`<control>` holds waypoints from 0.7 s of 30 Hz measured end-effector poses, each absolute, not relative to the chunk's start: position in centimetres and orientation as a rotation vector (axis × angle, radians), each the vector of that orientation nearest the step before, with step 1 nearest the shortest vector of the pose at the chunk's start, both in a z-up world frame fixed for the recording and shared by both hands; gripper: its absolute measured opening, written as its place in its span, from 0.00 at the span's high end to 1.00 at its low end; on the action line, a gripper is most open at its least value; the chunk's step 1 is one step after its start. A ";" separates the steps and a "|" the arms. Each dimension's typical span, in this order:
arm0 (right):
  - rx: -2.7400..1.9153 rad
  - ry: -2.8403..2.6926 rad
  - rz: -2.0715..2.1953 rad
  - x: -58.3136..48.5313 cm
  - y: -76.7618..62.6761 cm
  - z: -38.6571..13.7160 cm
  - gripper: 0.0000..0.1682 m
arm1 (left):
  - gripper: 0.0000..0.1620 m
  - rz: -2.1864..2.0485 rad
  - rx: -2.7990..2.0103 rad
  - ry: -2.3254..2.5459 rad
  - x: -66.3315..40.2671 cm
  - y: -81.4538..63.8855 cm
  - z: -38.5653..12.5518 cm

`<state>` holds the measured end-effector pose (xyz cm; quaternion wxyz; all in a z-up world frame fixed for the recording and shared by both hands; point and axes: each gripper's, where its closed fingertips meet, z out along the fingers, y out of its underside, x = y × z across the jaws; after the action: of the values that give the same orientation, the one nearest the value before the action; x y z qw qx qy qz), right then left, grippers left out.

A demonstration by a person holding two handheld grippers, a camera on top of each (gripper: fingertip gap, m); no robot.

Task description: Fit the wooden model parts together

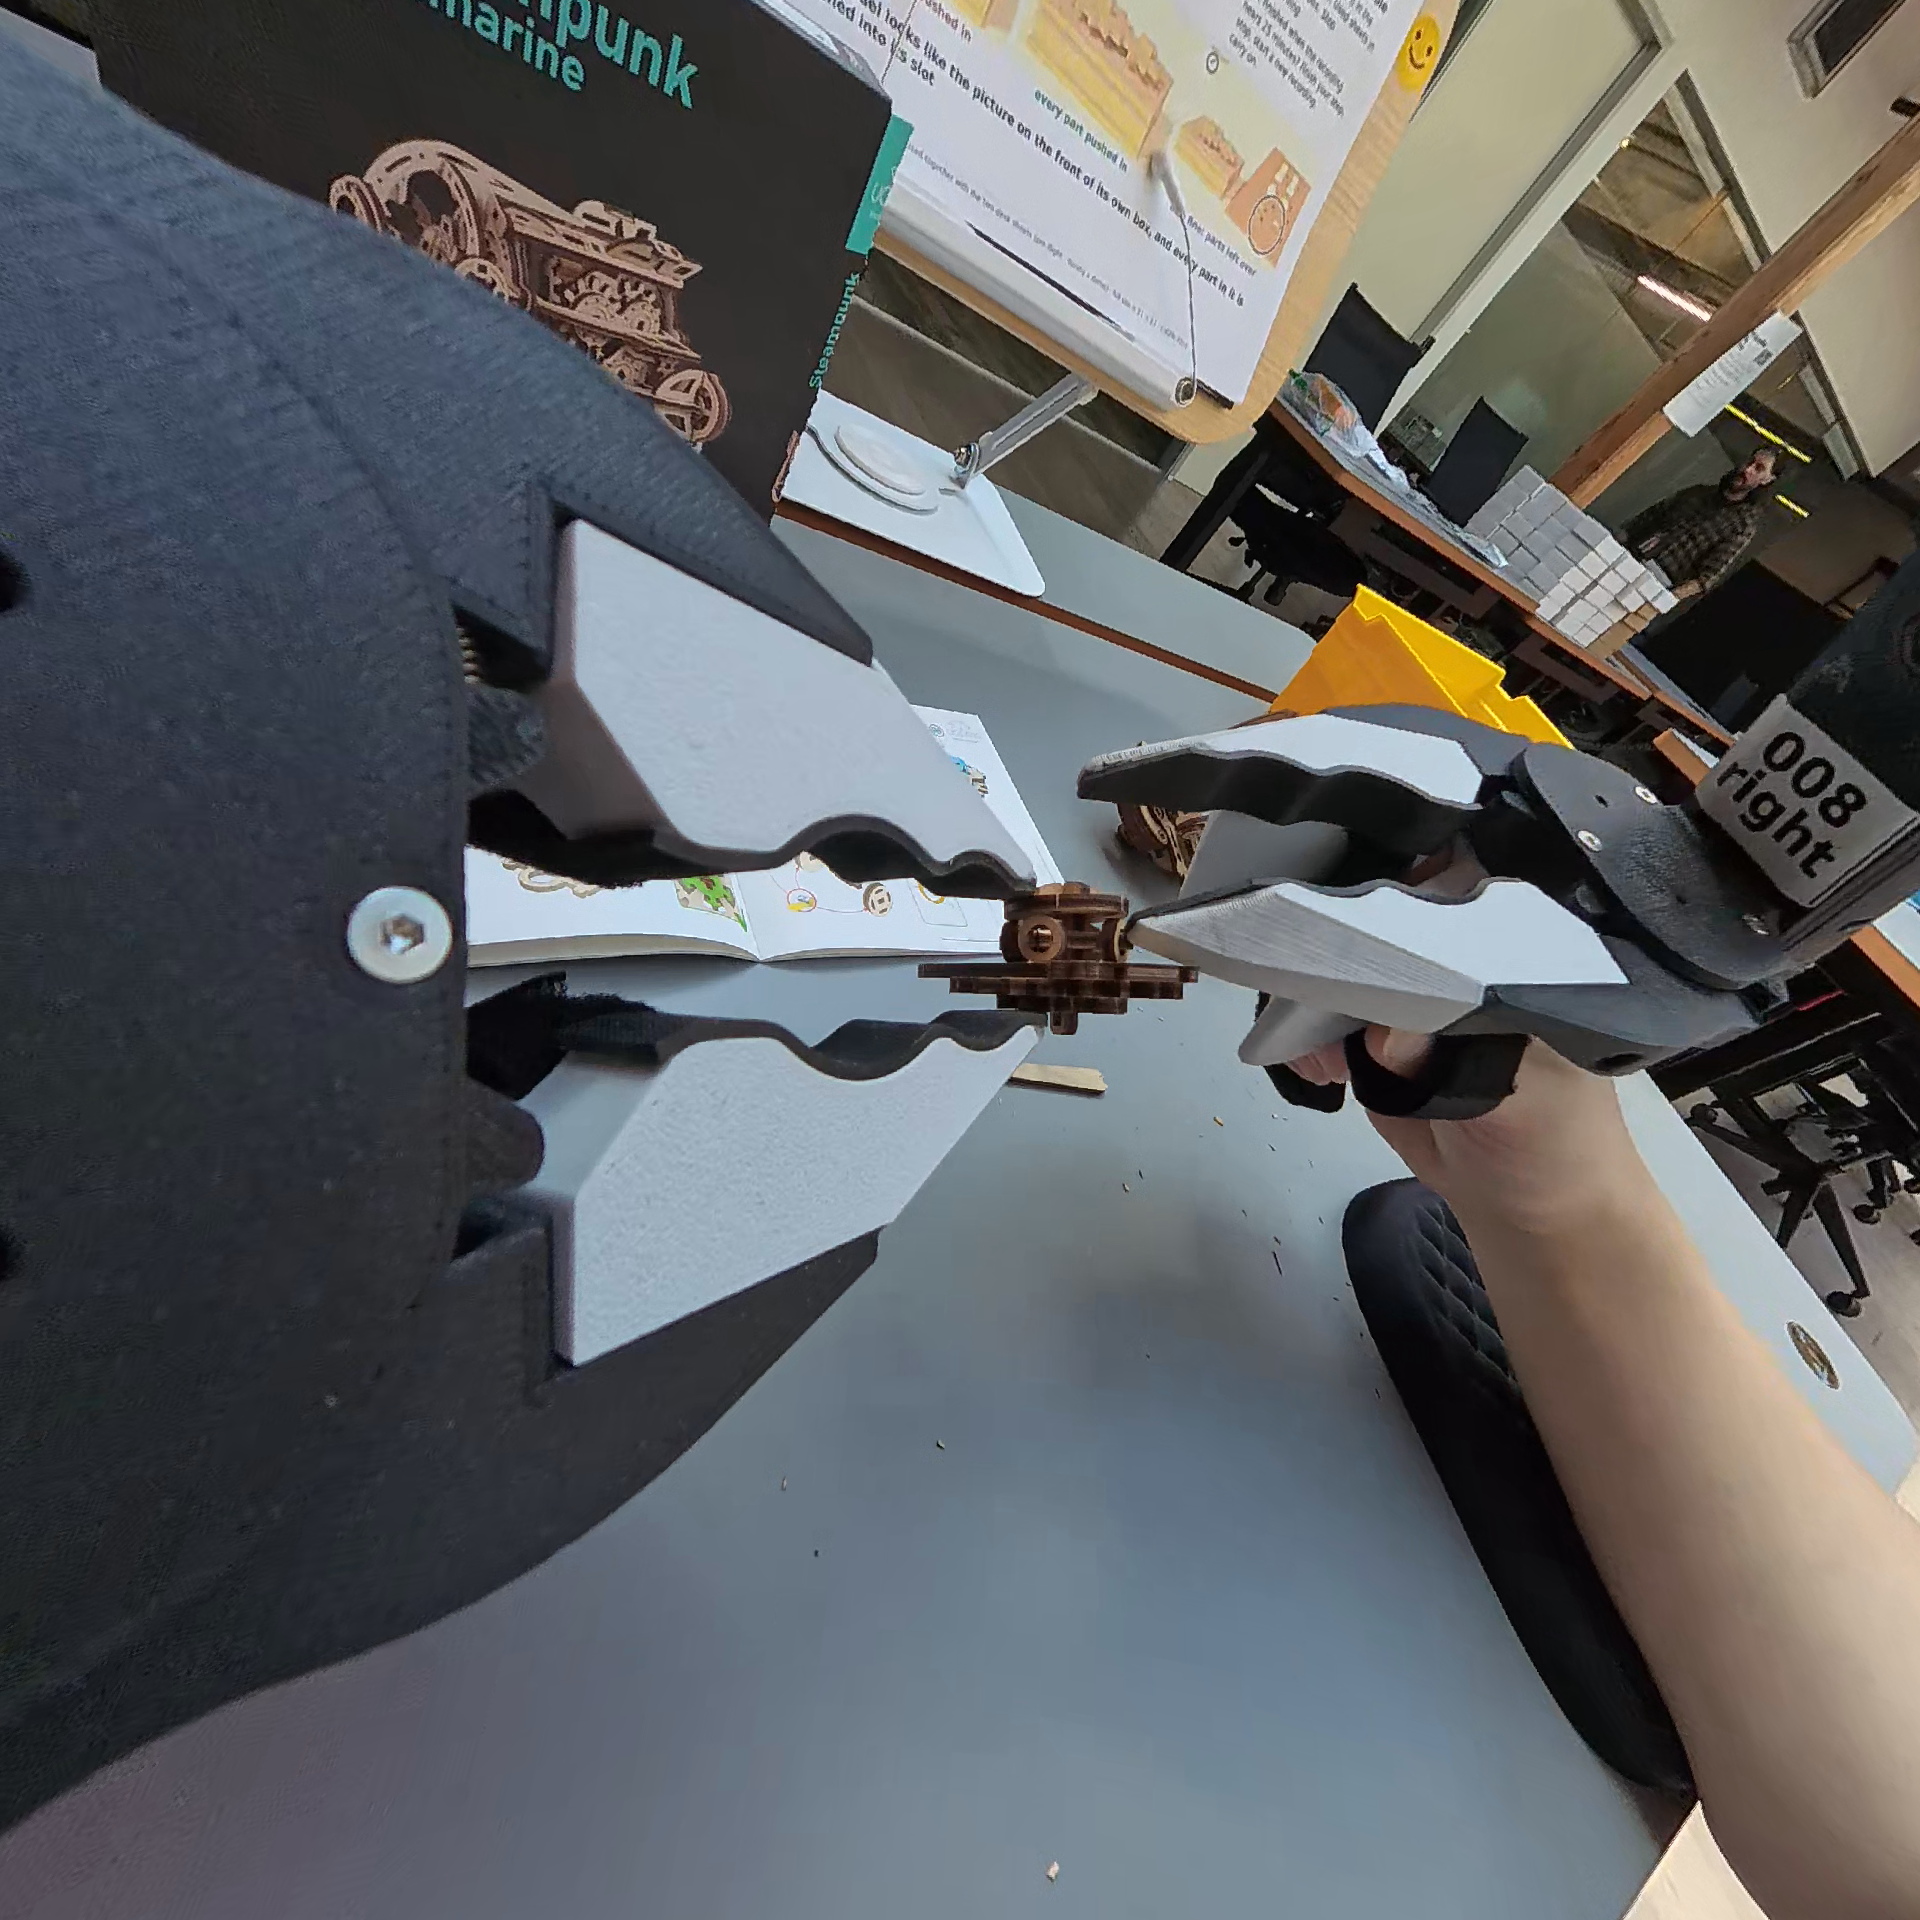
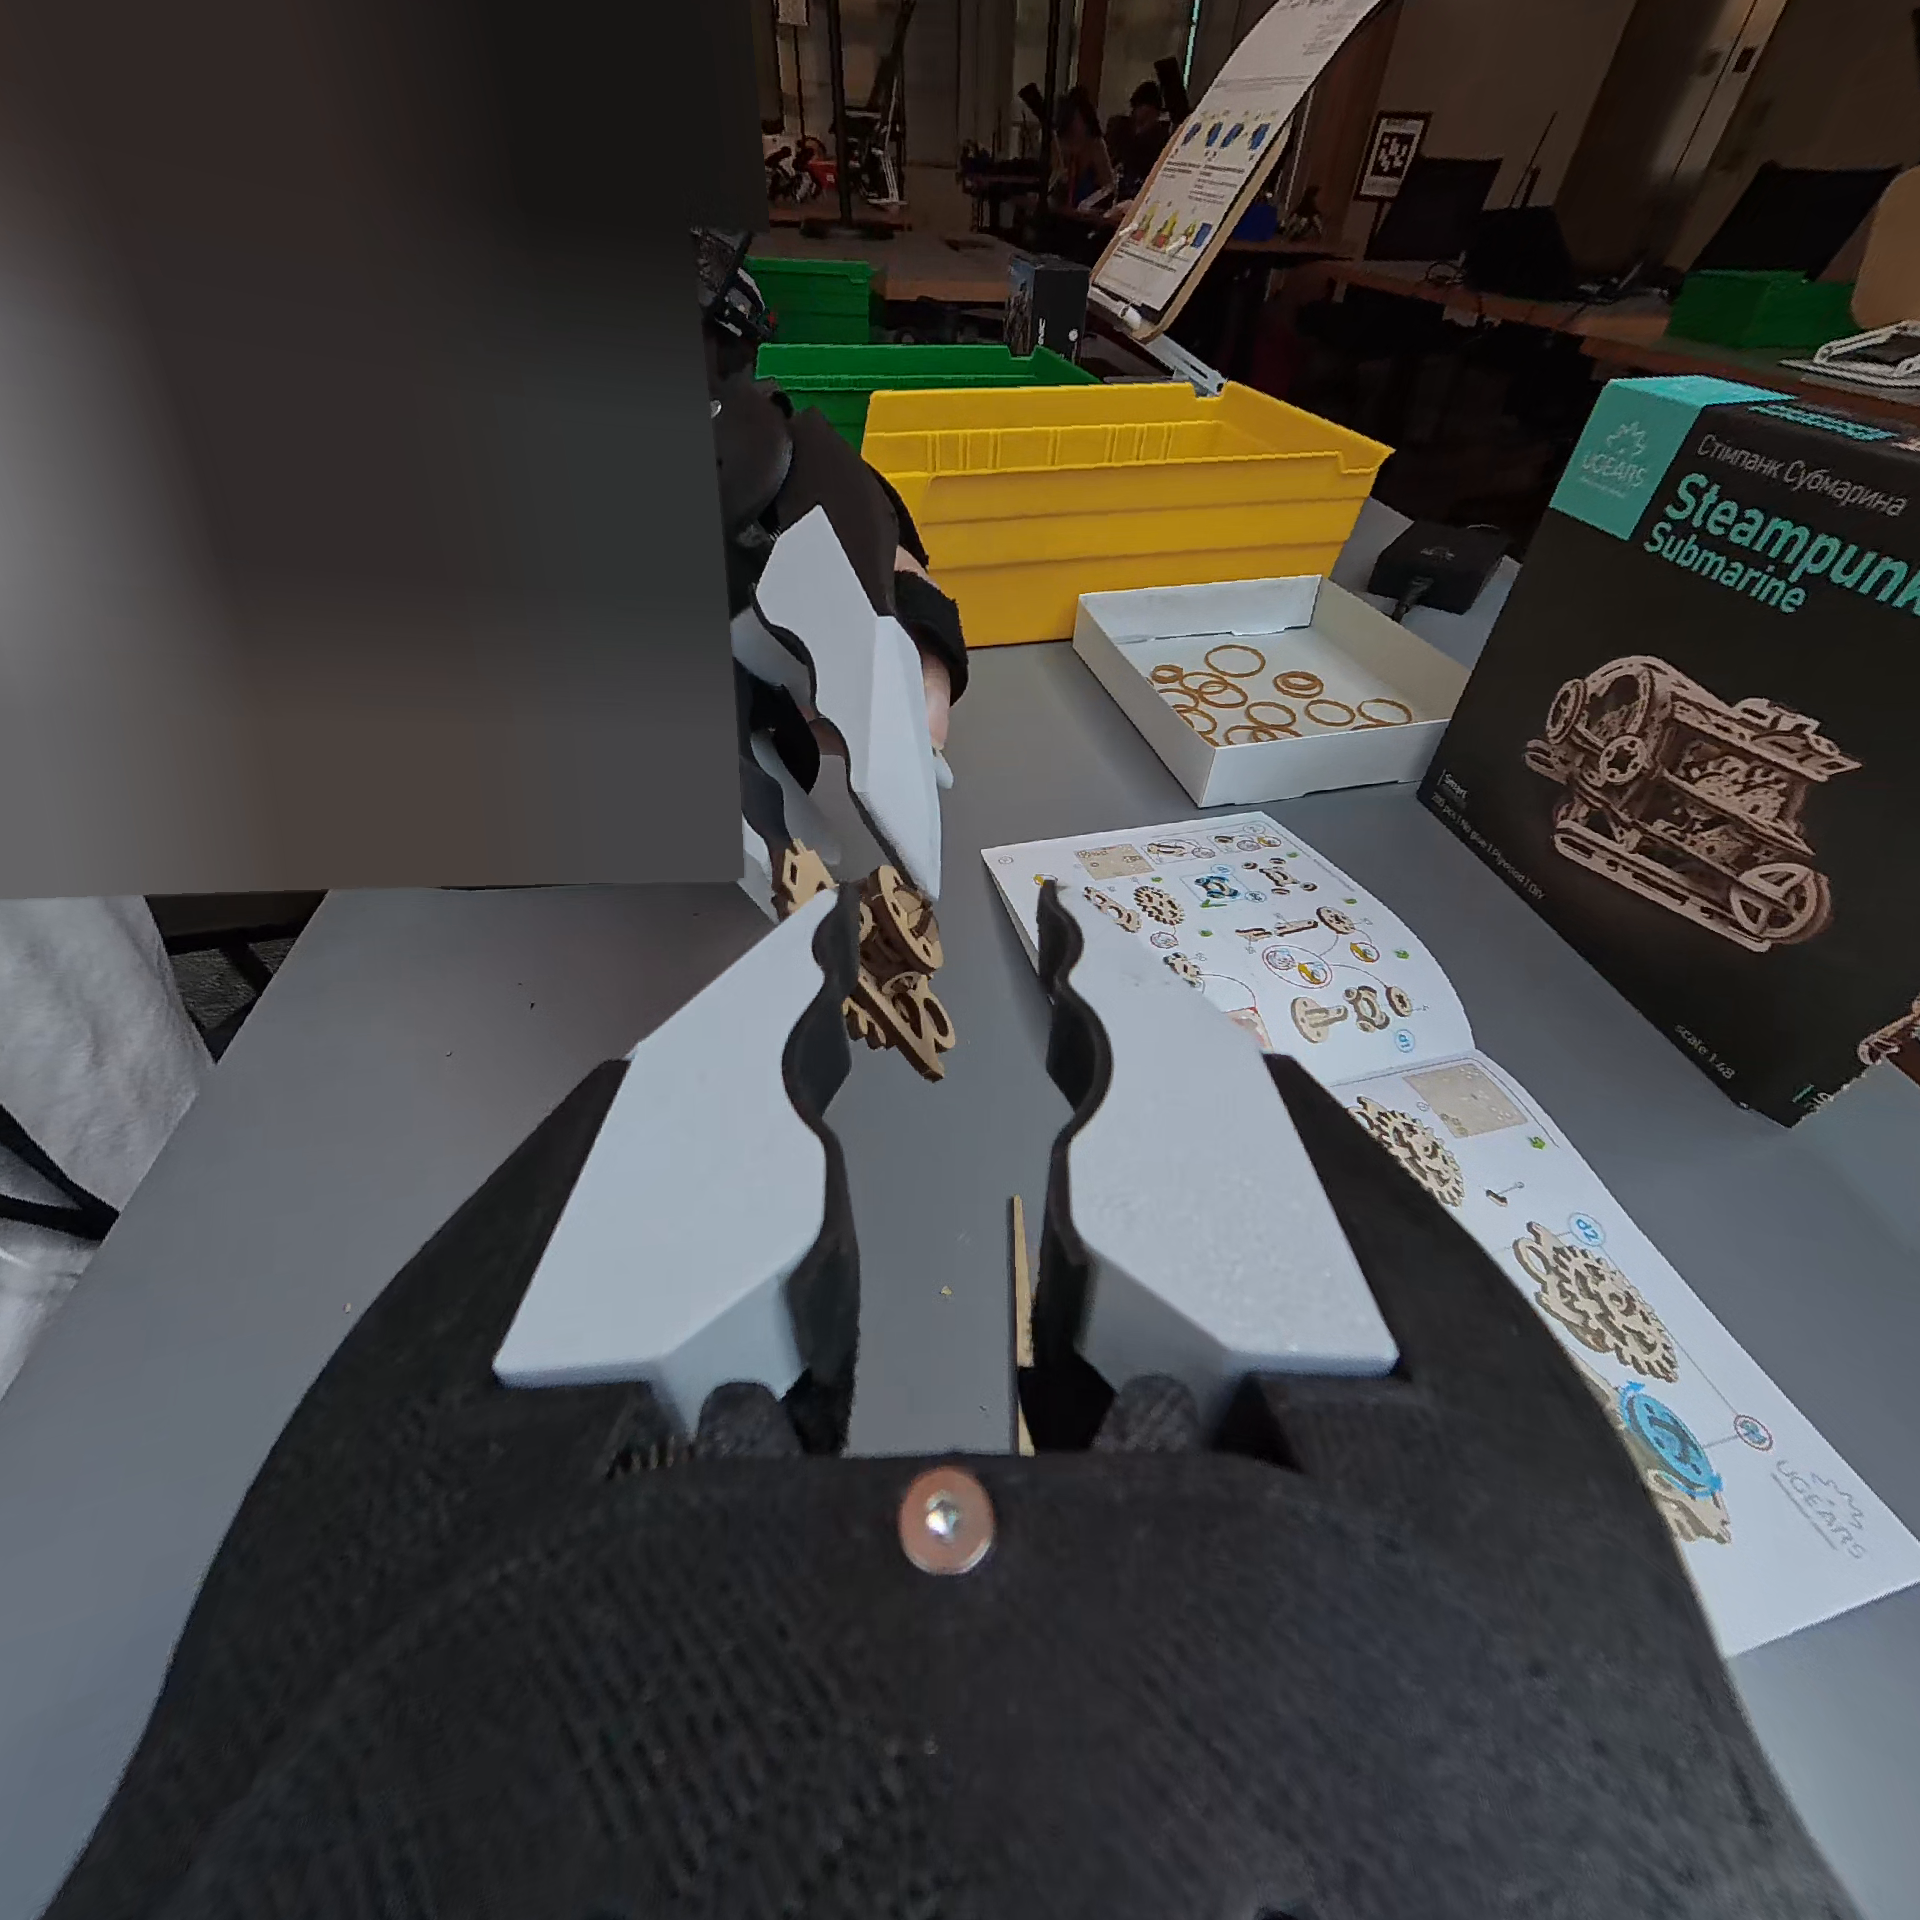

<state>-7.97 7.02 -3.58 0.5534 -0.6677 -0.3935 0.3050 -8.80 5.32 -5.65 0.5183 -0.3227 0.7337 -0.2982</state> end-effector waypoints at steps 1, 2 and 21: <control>-1.583 -0.933 0.713 -7.9 7.1 -3.7 0.80 | 0.88 -0.714 -0.777 1.763 -8.8 5.4 -5.7; -1.590 -0.932 0.702 -7.7 7.2 -3.8 0.80 | 0.88 -0.714 -0.778 1.766 -8.8 5.4 -5.8; -1.514 -1.244 0.697 -8.9 4.4 -6.6 0.75 | 0.88 -2.110 -1.783 1.617 -10.6 4.6 -7.0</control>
<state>-8.92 4.41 -6.56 0.5063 -0.6277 -0.5160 0.2889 -10.59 4.65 -6.98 -0.0296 -0.5567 0.5050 -0.6589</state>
